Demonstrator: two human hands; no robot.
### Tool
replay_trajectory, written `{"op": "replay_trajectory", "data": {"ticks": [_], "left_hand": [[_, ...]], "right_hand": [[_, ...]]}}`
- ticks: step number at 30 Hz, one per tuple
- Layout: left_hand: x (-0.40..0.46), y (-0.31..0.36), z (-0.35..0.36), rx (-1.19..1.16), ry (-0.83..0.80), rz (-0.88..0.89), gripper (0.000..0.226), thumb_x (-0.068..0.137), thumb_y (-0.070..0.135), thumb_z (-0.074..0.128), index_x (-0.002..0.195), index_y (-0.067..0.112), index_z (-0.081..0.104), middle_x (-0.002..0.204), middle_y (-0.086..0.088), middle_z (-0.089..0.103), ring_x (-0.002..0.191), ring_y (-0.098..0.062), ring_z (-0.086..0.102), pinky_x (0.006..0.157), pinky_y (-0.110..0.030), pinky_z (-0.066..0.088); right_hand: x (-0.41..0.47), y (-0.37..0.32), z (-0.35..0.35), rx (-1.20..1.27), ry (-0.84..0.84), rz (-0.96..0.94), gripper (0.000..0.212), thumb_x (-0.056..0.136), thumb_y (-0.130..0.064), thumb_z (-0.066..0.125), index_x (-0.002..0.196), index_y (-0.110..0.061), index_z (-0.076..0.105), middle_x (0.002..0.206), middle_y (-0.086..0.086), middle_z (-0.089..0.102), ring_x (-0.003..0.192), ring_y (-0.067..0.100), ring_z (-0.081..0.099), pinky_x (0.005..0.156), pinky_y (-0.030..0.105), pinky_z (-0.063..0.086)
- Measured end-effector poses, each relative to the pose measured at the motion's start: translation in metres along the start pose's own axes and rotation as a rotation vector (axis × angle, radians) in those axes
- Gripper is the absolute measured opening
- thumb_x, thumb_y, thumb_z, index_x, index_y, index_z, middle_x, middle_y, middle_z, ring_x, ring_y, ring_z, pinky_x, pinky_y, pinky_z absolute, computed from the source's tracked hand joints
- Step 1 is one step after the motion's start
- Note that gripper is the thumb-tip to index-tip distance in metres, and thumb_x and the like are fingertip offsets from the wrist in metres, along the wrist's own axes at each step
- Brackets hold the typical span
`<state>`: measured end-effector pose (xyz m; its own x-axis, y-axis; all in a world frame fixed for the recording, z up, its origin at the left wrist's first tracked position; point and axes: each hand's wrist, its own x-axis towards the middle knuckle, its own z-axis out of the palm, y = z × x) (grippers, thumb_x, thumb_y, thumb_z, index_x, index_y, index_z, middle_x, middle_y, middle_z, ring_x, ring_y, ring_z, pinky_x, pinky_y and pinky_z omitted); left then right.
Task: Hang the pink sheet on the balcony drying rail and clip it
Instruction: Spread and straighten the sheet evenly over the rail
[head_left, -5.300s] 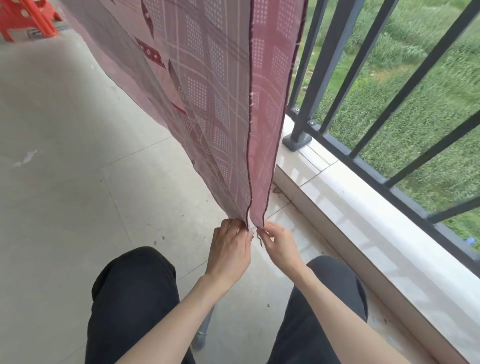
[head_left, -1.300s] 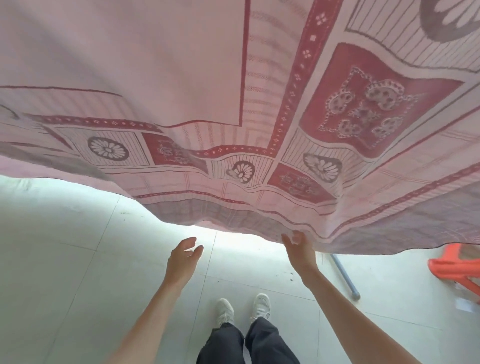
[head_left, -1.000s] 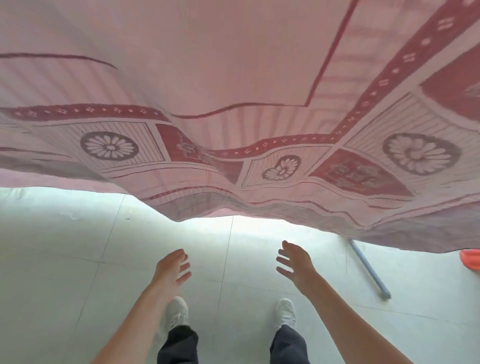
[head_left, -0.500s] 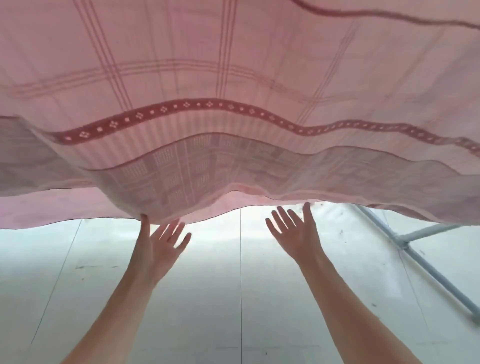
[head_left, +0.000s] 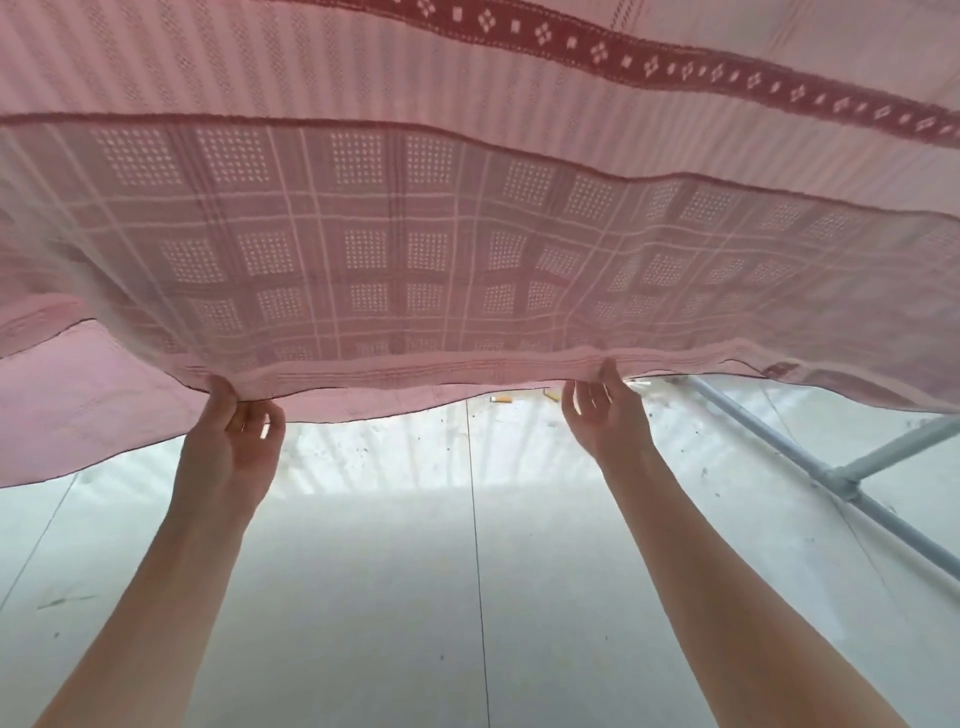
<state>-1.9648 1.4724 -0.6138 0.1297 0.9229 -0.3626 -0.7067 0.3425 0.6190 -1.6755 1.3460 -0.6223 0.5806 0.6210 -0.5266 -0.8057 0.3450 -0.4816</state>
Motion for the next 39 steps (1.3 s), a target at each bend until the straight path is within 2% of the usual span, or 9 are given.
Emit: {"op": "replay_trajectory", "data": {"ticks": [9, 15, 19, 25, 28, 31, 34, 36, 39], "left_hand": [[0.02, -0.026, -0.014, 0.101, -0.057, 0.008, 0.013, 0.09, 0.026, 0.057, 0.078, 0.023, 0.056, 0.063, 0.015, 0.058, 0.068, -0.003, 0.048, 0.07, -0.017, 0.043], [0.019, -0.039, -0.036, 0.174, -0.05, -0.028, 0.042, 0.093, 0.022, 0.053, 0.054, 0.027, 0.067, 0.064, 0.017, 0.061, 0.075, -0.004, 0.051, 0.071, -0.019, 0.041], [0.024, -0.039, -0.041, 0.179, -0.013, -0.061, 0.038, 0.092, 0.022, 0.054, 0.056, 0.027, 0.067, 0.071, 0.017, 0.062, 0.079, -0.005, 0.053, 0.073, -0.02, 0.041], [0.033, -0.046, -0.033, 0.181, 0.006, -0.077, 0.007, 0.093, 0.027, 0.052, 0.088, 0.024, 0.057, 0.104, 0.011, 0.058, 0.107, -0.009, 0.053, 0.087, -0.027, 0.044], [0.036, -0.051, -0.039, 0.169, -0.011, -0.11, 0.009, 0.094, 0.026, 0.05, 0.101, 0.023, 0.055, 0.122, 0.006, 0.055, 0.117, -0.016, 0.049, 0.092, -0.033, 0.043], [0.04, -0.053, -0.043, 0.095, -0.1, -0.132, 0.015, 0.095, 0.023, 0.047, 0.109, 0.02, 0.052, 0.127, 0.001, 0.053, 0.121, -0.019, 0.049, 0.097, -0.038, 0.041], [0.041, -0.049, -0.037, 0.026, -0.207, -0.142, 0.027, 0.085, 0.01, 0.057, 0.111, 0.016, 0.056, 0.123, 0.002, 0.06, 0.117, -0.014, 0.055, 0.1, -0.04, 0.038], [0.043, -0.049, -0.035, -0.1, -0.232, -0.159, 0.035, 0.058, 0.007, 0.071, 0.091, 0.019, 0.068, 0.115, 0.007, 0.066, 0.113, -0.011, 0.059, 0.094, -0.038, 0.041], [0.042, -0.051, -0.036, -0.275, -0.218, -0.154, 0.031, 0.048, 0.003, 0.075, 0.075, 0.017, 0.07, 0.107, 0.004, 0.068, 0.108, -0.011, 0.061, 0.09, -0.032, 0.044]], "right_hand": [[0.008, -0.008, -0.022, 0.031, 0.047, -0.128, 0.008, 0.091, -0.017, 0.057, 0.085, -0.012, 0.059, 0.08, -0.002, 0.06, 0.079, 0.011, 0.059, 0.069, 0.026, 0.048], [0.007, -0.003, -0.041, -0.013, 0.069, -0.12, 0.008, 0.092, -0.011, 0.055, 0.085, -0.012, 0.059, 0.084, -0.001, 0.059, 0.081, 0.012, 0.057, 0.067, 0.026, 0.047], [0.009, 0.002, -0.04, -0.021, 0.053, -0.107, 0.005, 0.091, -0.013, 0.056, 0.087, -0.013, 0.059, 0.088, 0.0, 0.058, 0.085, 0.013, 0.056, 0.068, 0.027, 0.047], [0.013, 0.005, -0.037, 0.044, 0.095, -0.096, 0.038, 0.092, -0.022, 0.055, 0.125, -0.009, 0.044, 0.114, 0.003, 0.045, 0.119, 0.021, 0.044, 0.102, 0.034, 0.038], [0.015, 0.005, -0.039, 0.043, 0.029, -0.093, 0.01, 0.097, -0.022, 0.047, 0.097, -0.013, 0.049, 0.086, -0.002, 0.048, 0.083, 0.012, 0.051, 0.097, 0.031, 0.037], [0.011, 0.008, -0.037, -0.041, 0.026, -0.157, 0.025, 0.1, -0.021, 0.04, 0.076, -0.016, 0.044, 0.065, -0.005, 0.049, 0.062, 0.003, 0.051, 0.086, 0.023, 0.045], [0.013, 0.005, -0.031, 0.005, -0.046, -0.111, 0.023, 0.094, -0.008, 0.049, 0.077, -0.022, 0.046, 0.061, -0.019, 0.061, 0.059, -0.008, 0.058, 0.07, 0.012, 0.051], [0.012, 0.003, -0.034, 0.08, -0.055, -0.159, 0.023, 0.089, -0.004, 0.05, 0.074, -0.022, 0.052, 0.06, -0.017, 0.063, 0.062, -0.004, 0.061, 0.074, 0.021, 0.052], [0.013, 0.001, -0.034, 0.318, -0.106, -0.082, 0.019, 0.083, -0.003, 0.051, 0.075, -0.017, 0.06, 0.074, -0.007, 0.067, 0.082, 0.011, 0.065, 0.083, 0.036, 0.05]]}}
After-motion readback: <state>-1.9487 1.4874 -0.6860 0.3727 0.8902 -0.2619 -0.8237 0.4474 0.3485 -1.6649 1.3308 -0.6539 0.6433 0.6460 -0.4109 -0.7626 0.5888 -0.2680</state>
